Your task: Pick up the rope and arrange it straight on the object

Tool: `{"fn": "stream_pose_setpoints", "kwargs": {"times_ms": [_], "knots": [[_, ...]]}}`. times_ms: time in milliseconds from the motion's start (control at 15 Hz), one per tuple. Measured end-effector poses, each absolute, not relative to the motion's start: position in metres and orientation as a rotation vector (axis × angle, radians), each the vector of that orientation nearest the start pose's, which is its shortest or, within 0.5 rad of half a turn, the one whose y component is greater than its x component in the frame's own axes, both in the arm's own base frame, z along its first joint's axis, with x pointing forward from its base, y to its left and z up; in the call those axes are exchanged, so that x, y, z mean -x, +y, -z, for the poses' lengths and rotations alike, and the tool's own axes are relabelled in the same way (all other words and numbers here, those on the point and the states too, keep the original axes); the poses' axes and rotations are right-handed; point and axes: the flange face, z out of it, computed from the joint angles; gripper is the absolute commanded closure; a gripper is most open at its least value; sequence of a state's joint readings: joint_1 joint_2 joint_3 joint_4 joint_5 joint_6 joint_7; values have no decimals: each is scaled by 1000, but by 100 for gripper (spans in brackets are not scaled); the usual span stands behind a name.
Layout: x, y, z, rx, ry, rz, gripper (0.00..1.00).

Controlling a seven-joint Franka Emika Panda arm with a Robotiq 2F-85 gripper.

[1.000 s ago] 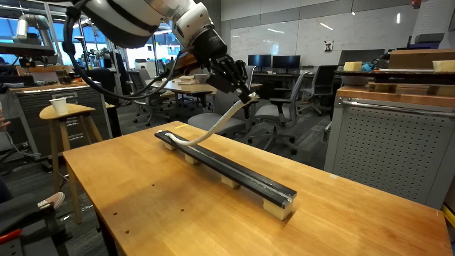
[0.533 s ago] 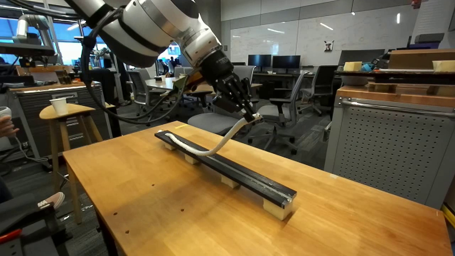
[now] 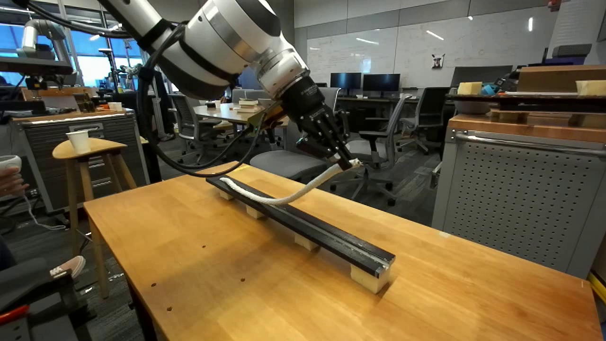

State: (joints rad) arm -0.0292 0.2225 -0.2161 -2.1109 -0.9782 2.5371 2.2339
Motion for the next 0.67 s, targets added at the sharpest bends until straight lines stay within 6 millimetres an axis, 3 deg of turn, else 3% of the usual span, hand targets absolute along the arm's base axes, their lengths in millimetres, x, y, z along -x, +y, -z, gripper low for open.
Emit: {"fn": "stream_pose_setpoints", "kwargs": {"times_ms": [667], "knots": [[-579,-150,-277,2052,2510,1034,97]]}}
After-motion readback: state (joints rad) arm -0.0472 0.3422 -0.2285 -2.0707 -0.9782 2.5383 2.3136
